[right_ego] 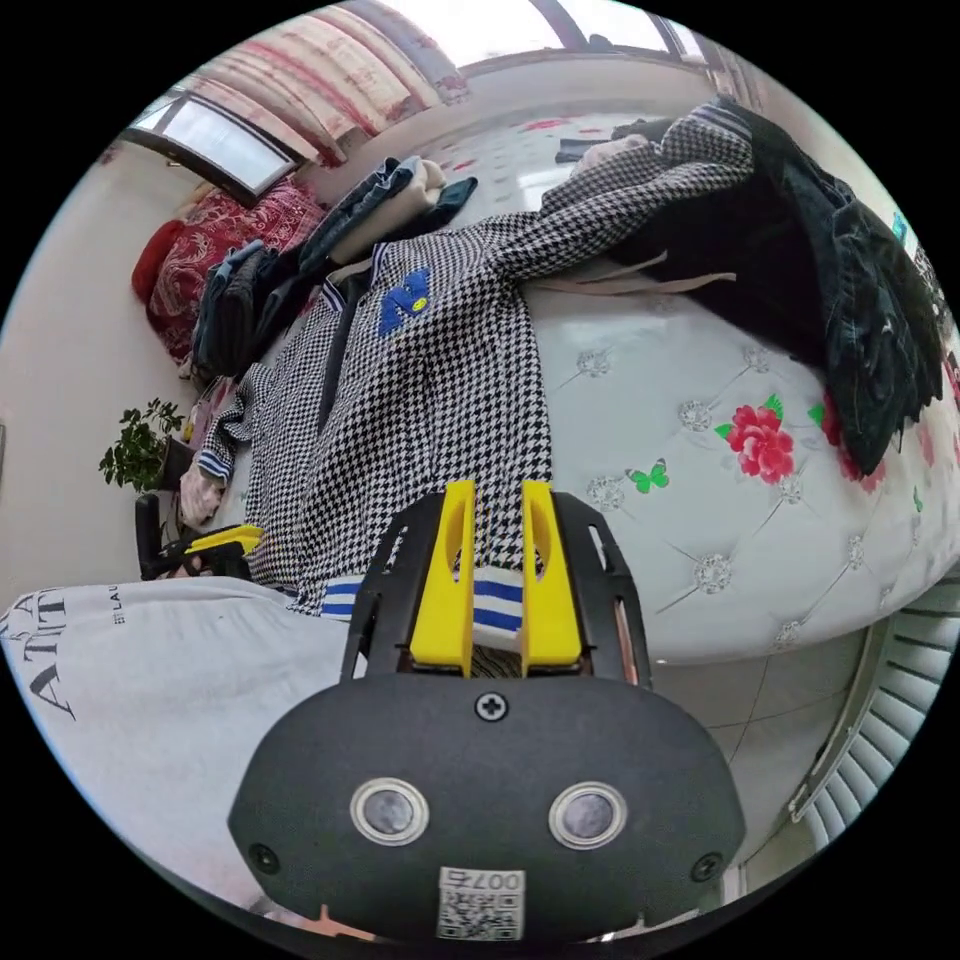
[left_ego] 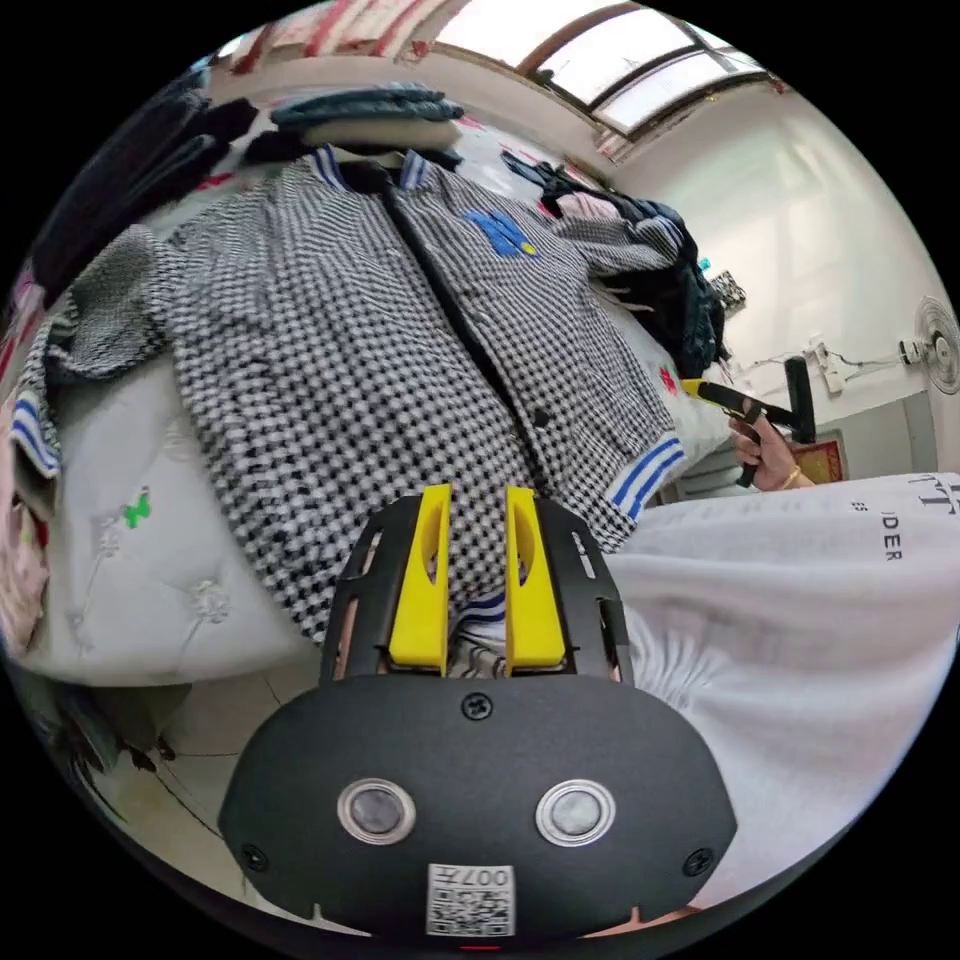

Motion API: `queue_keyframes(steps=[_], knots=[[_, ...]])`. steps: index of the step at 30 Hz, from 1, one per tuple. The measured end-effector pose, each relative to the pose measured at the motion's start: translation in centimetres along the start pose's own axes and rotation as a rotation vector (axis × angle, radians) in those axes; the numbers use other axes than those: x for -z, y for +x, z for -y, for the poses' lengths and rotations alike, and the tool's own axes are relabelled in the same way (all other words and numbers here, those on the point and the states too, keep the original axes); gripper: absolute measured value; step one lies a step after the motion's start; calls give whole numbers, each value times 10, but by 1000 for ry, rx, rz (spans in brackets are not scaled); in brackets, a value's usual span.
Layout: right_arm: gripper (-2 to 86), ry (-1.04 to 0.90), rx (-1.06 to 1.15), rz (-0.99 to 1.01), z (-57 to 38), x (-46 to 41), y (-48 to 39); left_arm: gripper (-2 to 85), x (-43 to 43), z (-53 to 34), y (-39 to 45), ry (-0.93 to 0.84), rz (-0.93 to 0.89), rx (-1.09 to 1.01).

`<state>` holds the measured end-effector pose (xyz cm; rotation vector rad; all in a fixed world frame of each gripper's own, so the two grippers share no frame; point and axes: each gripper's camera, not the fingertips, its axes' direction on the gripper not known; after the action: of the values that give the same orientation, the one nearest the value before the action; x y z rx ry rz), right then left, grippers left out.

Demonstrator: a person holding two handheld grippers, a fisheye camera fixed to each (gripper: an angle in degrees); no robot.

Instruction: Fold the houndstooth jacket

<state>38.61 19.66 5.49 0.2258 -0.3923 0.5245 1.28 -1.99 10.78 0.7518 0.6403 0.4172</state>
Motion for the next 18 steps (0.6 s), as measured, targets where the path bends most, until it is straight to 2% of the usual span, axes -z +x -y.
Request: queue_keyframes(steps=[2,5,8,10,13,15,16,18], knots=[[49,-27,77,5,12,-16,-32,88,46,-11,-50,127,168,160],[47,-171,224,21,25,-63,-88,124,103,-22,-114,269,313,361],[47,-356,334,-97,18,-134,-126,178,138,-15,-151,342,428,398],[46,-217,385,-219,3,-141,-146,194,140,-3,-168,311,472,378],[45,-244,438,-307,-1,-148,-164,187,117,16,-200,179,517,347],[44,-272,416,-322,2,-149,-167,157,99,23,-220,68,524,339],[43,-281,385,-320,3,-149,-168,110,92,25,-229,14,521,323],[40,-279,331,-315,4,-149,-167,64,96,23,-232,16,532,259]])
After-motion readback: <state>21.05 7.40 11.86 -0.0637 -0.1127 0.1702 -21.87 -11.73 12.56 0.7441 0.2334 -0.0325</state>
